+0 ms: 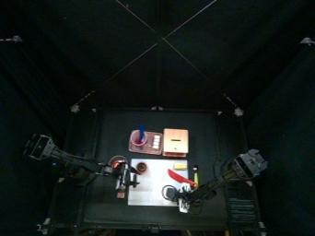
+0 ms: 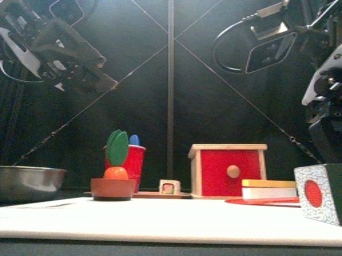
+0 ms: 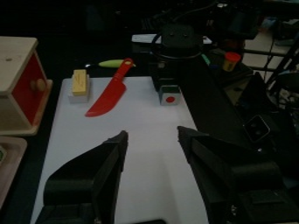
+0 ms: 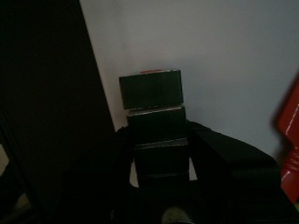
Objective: Reorient the green sushi roll vertically on the cutting board
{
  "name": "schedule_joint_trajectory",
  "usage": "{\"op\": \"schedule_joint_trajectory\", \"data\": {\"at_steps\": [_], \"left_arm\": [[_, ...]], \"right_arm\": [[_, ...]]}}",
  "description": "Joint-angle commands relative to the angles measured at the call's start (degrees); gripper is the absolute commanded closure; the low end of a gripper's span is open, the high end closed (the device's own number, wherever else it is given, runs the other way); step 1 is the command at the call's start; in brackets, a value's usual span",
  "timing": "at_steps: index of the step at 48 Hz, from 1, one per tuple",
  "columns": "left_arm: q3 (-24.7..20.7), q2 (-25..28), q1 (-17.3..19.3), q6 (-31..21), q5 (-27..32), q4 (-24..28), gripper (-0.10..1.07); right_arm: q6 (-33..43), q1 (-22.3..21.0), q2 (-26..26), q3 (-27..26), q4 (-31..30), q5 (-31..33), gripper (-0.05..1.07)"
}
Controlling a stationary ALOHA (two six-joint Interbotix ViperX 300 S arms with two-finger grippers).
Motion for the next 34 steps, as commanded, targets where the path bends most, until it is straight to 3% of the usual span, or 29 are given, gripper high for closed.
{"op": "schedule_joint_trajectory", "data": {"at_steps": [1,20,26,34], "left_arm": [[-0.79,-0.18,0.09,0.00,-0.26,0.00,0.12],[-1.32,-0.26,1.49,-0.18,-0.35,-0.18,0.12],[-2.20,-0.70,1.85,-0.18,-0.70,-0.70,0.12],[-3.08,-1.58,2.37,-0.26,-0.79,-1.58,0.12]], "right_arm": [[0.09,-1.14,-1.58,-3.16,1.23,0.00,0.37],[1.49,-9.84,-0.88,-8.00,9.40,2.11,0.37],[8.26,-12.66,-0.26,-8.79,9.76,2.37,0.38],[23.29,-14.41,0.44,-8.79,7.47,2.55,0.38]]}}
